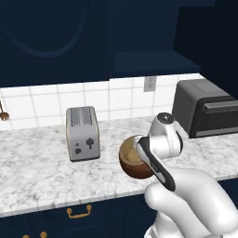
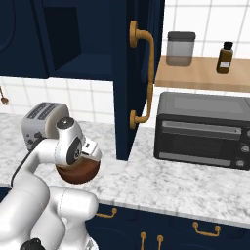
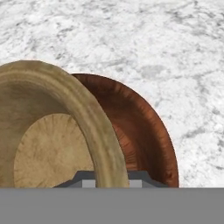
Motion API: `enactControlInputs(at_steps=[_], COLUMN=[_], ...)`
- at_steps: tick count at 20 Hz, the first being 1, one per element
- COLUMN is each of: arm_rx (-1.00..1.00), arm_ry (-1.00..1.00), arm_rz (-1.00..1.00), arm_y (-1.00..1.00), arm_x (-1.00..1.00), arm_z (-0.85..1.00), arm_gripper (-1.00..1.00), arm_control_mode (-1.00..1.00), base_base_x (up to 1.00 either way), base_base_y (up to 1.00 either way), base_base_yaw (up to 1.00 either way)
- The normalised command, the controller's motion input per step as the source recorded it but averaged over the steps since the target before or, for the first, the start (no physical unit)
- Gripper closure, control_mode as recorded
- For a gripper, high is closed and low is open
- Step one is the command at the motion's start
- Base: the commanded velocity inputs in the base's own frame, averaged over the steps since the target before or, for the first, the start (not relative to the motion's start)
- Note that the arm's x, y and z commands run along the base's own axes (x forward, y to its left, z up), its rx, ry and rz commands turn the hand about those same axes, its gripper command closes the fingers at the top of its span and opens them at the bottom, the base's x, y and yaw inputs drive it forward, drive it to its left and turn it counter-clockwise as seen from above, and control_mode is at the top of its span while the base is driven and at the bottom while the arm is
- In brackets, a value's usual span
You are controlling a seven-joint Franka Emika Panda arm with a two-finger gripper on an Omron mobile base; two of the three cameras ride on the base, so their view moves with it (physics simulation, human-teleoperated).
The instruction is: Pick up the bowls on the counter and stack them on top of one another in the open cabinet. Place the smaller bowl on top of the larger bowl.
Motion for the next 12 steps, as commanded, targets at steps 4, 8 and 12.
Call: enactControlInputs(at_steps=[4,8,12], arm_rx=[0.0,0.0,0.0], arm_ry=[0.0,0.0,0.0], arm_rz=[0.0,-0.02,0.0], arm_y=[-0.11,-0.17,-0.01], arm_x=[0.0,0.0,0.0], arm_z=[-0.11,-0.02,-0.01], arm_gripper=[1.0,1.0,1.0], arm_control_mode=[-1.0,-1.0,-1.0], base_base_x=[0.0,0.0,0.0], base_base_y=[0.0,0.0,0.0], base_base_yaw=[0.0,0.0,0.0])
